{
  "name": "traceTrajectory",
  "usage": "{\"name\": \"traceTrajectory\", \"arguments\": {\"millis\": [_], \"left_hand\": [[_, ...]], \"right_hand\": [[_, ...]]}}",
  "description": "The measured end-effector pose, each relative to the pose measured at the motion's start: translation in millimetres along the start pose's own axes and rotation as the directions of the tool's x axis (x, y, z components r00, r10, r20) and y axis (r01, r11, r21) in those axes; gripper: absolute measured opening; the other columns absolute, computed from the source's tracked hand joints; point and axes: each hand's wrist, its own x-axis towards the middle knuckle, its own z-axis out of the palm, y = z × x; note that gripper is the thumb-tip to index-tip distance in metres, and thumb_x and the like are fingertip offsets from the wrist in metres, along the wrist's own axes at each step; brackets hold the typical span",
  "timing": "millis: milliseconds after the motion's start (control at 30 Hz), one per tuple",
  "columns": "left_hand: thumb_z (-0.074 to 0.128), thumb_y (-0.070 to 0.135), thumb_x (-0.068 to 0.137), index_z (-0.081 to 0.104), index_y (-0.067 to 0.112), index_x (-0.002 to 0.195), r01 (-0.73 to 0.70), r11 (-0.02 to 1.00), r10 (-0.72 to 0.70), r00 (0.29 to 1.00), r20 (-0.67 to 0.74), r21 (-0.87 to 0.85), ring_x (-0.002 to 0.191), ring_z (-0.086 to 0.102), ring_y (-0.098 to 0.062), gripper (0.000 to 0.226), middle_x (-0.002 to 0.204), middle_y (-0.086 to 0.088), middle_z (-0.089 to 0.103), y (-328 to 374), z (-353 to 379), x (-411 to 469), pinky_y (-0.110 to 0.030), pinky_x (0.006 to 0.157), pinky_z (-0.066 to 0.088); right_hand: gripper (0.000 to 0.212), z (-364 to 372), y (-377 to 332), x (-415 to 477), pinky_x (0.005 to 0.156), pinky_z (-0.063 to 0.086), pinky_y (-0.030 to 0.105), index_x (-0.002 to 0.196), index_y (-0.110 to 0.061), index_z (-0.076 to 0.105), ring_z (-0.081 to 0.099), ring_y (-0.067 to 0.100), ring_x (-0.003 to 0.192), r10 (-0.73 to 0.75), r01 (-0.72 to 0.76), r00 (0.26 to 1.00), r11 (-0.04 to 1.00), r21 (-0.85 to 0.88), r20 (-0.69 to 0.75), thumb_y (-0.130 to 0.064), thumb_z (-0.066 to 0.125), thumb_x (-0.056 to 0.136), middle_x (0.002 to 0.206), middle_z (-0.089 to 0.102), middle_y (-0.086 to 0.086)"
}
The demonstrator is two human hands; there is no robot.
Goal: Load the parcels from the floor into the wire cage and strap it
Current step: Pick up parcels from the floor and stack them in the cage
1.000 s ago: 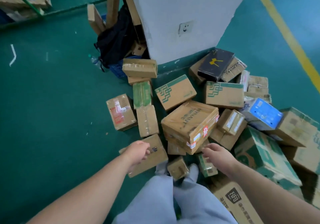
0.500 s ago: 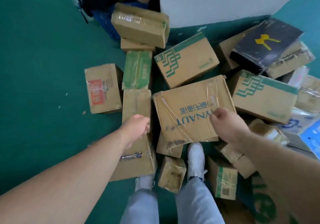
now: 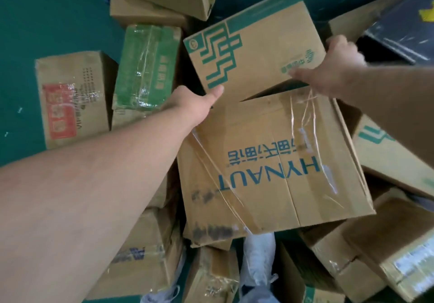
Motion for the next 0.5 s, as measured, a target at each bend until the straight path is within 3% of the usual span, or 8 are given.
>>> {"name": "traceTrajectory", "arguments": {"millis": [67,133,200,267,367,500], "left_hand": [[0.060,0.089,0.071,0.053,0.015,0.140,-0.041,0.987,0.039,0.999,0.020,0.152,0.124,0.056,-0.037,0.101,0.139,-0.010,0.060,-9,15,13,-0.045,0.104,0.046],[0.052,0.092,0.073,0.052,0.022,0.144,-0.033,0.979,0.034,0.999,-0.003,0.199,0.136,0.046,-0.037,0.099,0.142,-0.010,0.059,-23,32,18,-0.048,0.113,0.035],[0.040,0.089,0.082,0.051,0.028,0.146,-0.032,0.964,0.047,0.998,-0.048,0.264,0.140,0.043,-0.032,0.089,0.140,-0.008,0.061,-34,48,23,-0.047,0.122,0.016],[0.037,0.081,0.091,0.052,0.028,0.143,-0.053,0.949,0.080,0.994,-0.074,0.310,0.139,0.044,-0.029,0.075,0.135,-0.006,0.064,-35,59,27,-0.048,0.125,0.002],[0.045,0.072,0.095,0.053,0.031,0.136,-0.071,0.938,0.112,0.988,-0.103,0.339,0.135,0.045,-0.030,0.059,0.129,-0.004,0.066,-26,67,40,-0.053,0.122,0.005],[0.056,0.071,0.090,0.033,0.037,0.154,-0.085,0.935,0.137,0.982,-0.129,0.344,0.131,0.049,-0.030,0.076,0.131,-0.004,0.064,-25,76,68,-0.050,0.117,0.021]], "right_hand": [[0.133,9,1,17,0.116,0.034,0.060,0.163,-0.024,0.002,0.034,0.039,0.146,0.019,-0.007,0.994,0.994,-0.106,0.111,-0.059,0.087,0.068,0.163,0.027,0.012],[0.152,24,10,24,0.121,0.026,0.060,0.161,-0.027,-0.017,0.020,0.037,0.154,0.041,-0.009,0.978,0.988,-0.155,0.203,-0.063,0.089,0.058,0.172,0.006,0.007],[0.159,46,18,27,0.124,0.021,0.057,0.160,-0.028,-0.021,0.010,0.034,0.157,0.051,-0.015,0.975,0.986,-0.164,0.218,-0.070,0.088,0.052,0.172,-0.013,0.003],[0.158,64,19,27,0.126,0.016,0.054,0.161,-0.028,-0.020,0.003,0.034,0.158,0.046,-0.023,0.990,0.987,-0.160,0.136,-0.070,0.088,0.054,0.169,-0.023,0.007],[0.155,74,2,33,0.124,0.014,0.061,0.158,-0.035,-0.024,-0.004,0.041,0.156,0.038,-0.028,0.998,0.977,-0.210,0.040,-0.065,0.090,0.057,0.166,-0.028,0.018],[0.155,92,-3,50,0.119,0.022,0.067,0.155,-0.042,-0.026,0.001,0.046,0.155,-0.008,0.000,0.999,0.982,-0.191,-0.038,-0.058,0.093,0.058,0.165,-0.028,0.021]]}}
